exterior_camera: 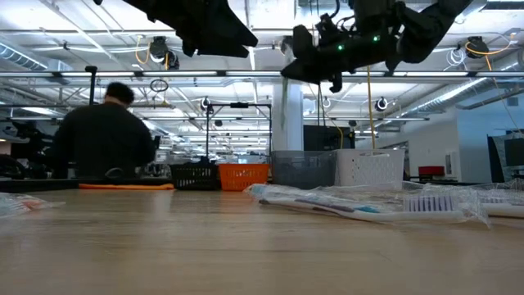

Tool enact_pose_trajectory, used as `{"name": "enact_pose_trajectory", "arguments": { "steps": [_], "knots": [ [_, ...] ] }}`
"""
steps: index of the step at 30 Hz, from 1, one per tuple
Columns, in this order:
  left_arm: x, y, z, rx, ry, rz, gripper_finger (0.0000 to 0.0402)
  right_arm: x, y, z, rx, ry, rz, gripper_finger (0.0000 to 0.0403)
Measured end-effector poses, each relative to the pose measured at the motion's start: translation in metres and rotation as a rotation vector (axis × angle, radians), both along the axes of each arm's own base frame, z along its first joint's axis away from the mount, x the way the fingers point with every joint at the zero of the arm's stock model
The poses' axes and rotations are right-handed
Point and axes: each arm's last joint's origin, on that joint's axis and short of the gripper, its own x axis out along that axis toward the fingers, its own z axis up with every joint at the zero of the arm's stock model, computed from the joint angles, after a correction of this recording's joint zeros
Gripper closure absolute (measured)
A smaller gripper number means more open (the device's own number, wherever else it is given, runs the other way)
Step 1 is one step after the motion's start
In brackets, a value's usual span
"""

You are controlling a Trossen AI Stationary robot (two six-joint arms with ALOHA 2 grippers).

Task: Pick & Place Toothbrushes
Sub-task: Put the green toothbrush into the gray bin

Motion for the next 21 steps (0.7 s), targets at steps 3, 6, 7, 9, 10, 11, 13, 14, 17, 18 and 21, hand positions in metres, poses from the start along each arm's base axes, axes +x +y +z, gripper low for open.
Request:
{"name": "enact_pose_trajectory", "arguments": {
  "steps": [3,6,7,9,10,11,13,14,17,18,21],
  "knots": [
    [0.000,0.000,0.000,-0.009,-0.003,0.003,0.0172,-0.004,-0.011,-0.001,0.036,-0.014,-0.060,0.0395],
    [0.000,0.000,0.000,-0.018,-0.006,0.007,0.0172,-0.006,-0.020,-0.003,0.044,-0.016,-0.089,0.0395],
    [0.000,0.000,0.000,-0.019,-0.006,0.007,0.0172,-0.005,-0.022,-0.005,0.048,-0.021,-0.100,0.0395],
    [0.000,0.000,0.000,-0.020,-0.006,0.007,0.0172,-0.005,-0.028,-0.010,0.071,-0.017,-0.134,0.0395],
    [0.000,0.000,0.000,-0.020,-0.007,0.008,0.0172,-0.005,-0.031,-0.013,0.082,-0.022,-0.144,0.0395],
    [0.000,0.000,0.000,-0.020,-0.007,0.007,0.0172,-0.005,-0.035,-0.015,0.093,-0.036,-0.153,0.0395],
    [0.000,0.000,0.000,-0.020,-0.007,0.008,0.0172,-0.003,-0.042,-0.023,0.099,-0.042,-0.172,0.0395],
    [0.000,0.000,0.000,-0.020,-0.006,0.008,0.0172,-0.002,-0.047,-0.028,0.102,-0.035,-0.184,0.0395],
    [0.000,0.000,0.000,-0.020,-0.003,0.008,0.0172,-0.004,-0.059,-0.037,0.156,-0.069,-0.216,0.0395],
    [0.000,0.000,-0.001,-0.021,-0.004,0.008,0.0172,-0.005,-0.063,-0.039,0.170,-0.084,-0.218,0.0395],
    [0.000,0.000,-0.001,-0.020,0.000,0.008,0.0172,-0.003,-0.070,-0.053,0.219,-0.069,-0.228,0.0395]
  ]
}}
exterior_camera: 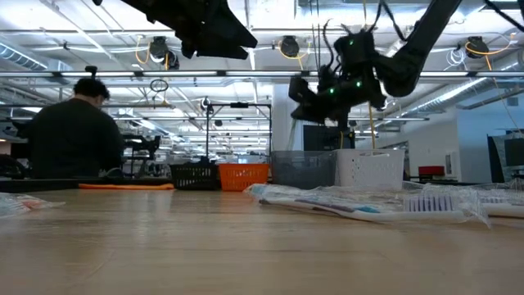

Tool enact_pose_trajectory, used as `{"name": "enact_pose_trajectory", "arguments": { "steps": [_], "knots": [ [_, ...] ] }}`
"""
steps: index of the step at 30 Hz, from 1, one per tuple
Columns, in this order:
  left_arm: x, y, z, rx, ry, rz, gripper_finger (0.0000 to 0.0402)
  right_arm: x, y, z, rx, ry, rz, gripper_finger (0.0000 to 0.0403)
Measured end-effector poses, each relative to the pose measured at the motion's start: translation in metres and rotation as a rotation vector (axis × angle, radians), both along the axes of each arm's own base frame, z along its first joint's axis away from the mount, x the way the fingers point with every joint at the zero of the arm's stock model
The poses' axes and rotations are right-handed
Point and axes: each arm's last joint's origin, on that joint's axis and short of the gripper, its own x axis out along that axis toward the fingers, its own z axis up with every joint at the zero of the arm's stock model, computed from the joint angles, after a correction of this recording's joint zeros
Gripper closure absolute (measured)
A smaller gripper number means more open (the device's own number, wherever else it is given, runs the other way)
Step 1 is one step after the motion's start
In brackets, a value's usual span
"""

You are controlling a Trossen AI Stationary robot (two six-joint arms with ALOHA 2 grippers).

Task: Pick & Place Toothbrushes
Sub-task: Put the green toothbrush into the gray bin

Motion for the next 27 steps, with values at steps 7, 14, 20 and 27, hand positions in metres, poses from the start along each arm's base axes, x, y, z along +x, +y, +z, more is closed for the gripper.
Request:
{"name": "enact_pose_trajectory", "arguments": {
  "steps": [7,14,20,27],
  "knots": [
    [0.000,0.000,0.000,0.002,0.000,-0.001,0.0172,0.007,-0.004,-0.023,0.063,-0.027,0.032,0.0395],
    [0.000,0.000,0.000,0.002,0.001,-0.001,0.0172,0.009,-0.004,-0.032,0.089,-0.025,0.042,0.0394],
    [0.000,0.000,0.000,0.002,0.001,-0.001,0.0172,0.011,0.000,-0.032,0.082,-0.020,0.058,0.0392],
    [0.000,0.000,0.000,0.002,0.002,-0.001,0.0172,0.011,0.001,-0.033,0.070,0.018,0.085,0.0358]
  ]
}}
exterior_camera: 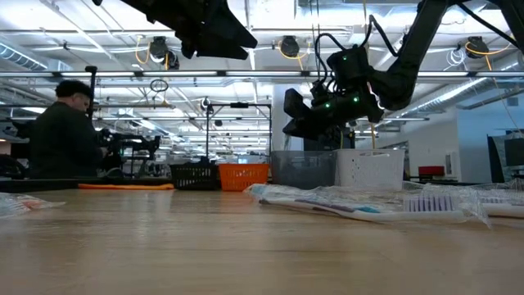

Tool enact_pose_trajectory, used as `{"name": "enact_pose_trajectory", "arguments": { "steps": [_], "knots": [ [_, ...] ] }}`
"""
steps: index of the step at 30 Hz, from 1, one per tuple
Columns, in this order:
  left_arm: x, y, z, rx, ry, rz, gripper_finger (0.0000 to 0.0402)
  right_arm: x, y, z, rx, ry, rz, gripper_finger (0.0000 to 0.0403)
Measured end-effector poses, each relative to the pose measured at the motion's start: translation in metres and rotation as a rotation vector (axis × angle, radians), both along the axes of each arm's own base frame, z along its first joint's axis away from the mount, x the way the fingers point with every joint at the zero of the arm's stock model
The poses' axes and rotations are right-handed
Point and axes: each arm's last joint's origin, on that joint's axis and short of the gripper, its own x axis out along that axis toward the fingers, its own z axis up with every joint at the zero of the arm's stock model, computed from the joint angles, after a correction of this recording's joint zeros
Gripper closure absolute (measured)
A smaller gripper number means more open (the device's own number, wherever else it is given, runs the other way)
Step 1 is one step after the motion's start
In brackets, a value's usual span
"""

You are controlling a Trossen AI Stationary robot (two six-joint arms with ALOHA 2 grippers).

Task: Pick & Place Toothbrushes
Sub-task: Put the green toothbrush into the gray bin, then put the purple toothbrush into the black bin

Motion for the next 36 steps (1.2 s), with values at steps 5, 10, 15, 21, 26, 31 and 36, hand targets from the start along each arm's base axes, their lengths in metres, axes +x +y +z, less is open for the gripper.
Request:
{"name": "enact_pose_trajectory", "arguments": {
  "steps": [5,10,15,21,26,31,36],
  "knots": [
    [0.000,0.000,0.000,0.000,0.000,0.000,0.0172,-0.001,0.000,-0.003,0.002,0.046,0.002,0.0319],
    [0.000,0.000,0.000,0.000,0.000,0.000,0.0172,-0.001,0.000,-0.004,-0.009,0.064,0.001,0.0273],
    [0.000,0.000,0.000,-0.001,0.000,0.000,0.0172,-0.001,0.000,-0.004,-0.014,0.068,0.003,0.0233],
    [0.000,0.000,-0.001,0.000,0.011,0.001,0.0172,-0.002,-0.002,-0.004,-0.038,0.094,0.001,0.0209],
    [-0.001,0.000,-0.001,-0.001,0.012,0.001,0.0172,-0.006,-0.009,-0.008,-0.021,0.127,-0.019,0.0207],
    [-0.001,0.000,-0.002,0.000,0.020,0.002,0.0172,-0.007,-0.010,-0.008,-0.012,0.127,-0.022,0.0206],
    [-0.001,0.000,-0.002,0.000,0.019,0.001,0.0172,-0.007,-0.010,-0.008,-0.011,0.124,-0.022,0.0206]
  ]
}}
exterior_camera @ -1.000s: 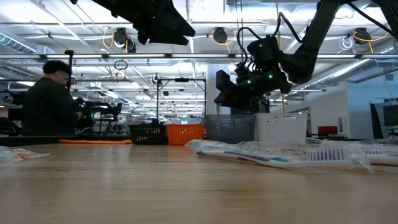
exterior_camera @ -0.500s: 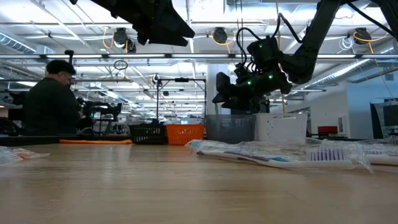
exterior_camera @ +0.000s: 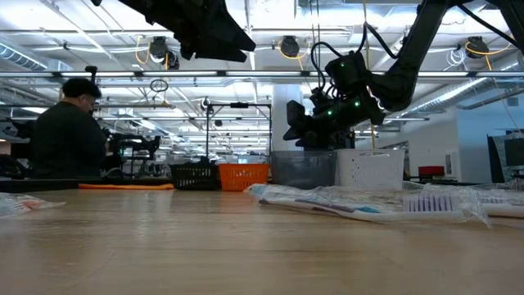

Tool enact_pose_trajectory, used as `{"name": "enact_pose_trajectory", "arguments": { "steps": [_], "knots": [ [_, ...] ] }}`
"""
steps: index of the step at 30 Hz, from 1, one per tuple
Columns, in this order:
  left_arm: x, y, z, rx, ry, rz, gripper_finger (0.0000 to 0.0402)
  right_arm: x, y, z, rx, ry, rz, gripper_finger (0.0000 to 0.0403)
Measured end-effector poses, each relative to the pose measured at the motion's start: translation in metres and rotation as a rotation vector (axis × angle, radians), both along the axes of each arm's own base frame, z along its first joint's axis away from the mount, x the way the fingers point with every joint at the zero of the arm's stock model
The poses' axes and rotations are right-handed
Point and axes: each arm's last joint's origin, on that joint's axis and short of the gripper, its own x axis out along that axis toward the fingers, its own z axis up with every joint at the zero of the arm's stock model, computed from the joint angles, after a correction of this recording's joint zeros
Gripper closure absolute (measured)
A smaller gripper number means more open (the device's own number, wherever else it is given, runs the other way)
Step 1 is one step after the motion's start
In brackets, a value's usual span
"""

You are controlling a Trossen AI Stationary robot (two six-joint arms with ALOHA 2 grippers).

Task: Pick & Place Toothbrushes
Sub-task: Put the purple toothbrush into the black bin

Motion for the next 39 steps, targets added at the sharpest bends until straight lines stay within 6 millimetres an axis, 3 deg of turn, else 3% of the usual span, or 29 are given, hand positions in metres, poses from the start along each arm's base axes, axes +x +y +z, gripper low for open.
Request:
{"name": "enact_pose_trajectory", "arguments": {
  "steps": [5,10,22,33,39],
  "knots": [
    [0.000,0.000,0.000,0.001,0.004,0.000,0.0172,-0.001,0.003,0.010,0.007,-0.014,0.036,0.0207],
    [-0.001,0.000,-0.002,0.004,0.021,0.000,0.0172,-0.005,0.016,0.030,0.081,-0.006,0.257,0.0217],
    [-0.001,0.000,-0.002,0.003,0.019,0.002,0.0172,-0.018,0.092,0.062,0.185,0.203,0.520,0.0229],
    [-0.001,0.000,-0.002,0.000,0.019,0.003,0.0172,-0.018,0.167,0.052,0.315,0.338,0.717,0.0230],
    [-0.001,0.000,-0.002,0.001,0.019,0.003,0.0172,-0.028,0.198,0.042,0.405,0.446,0.709,0.0230]
  ]
}}
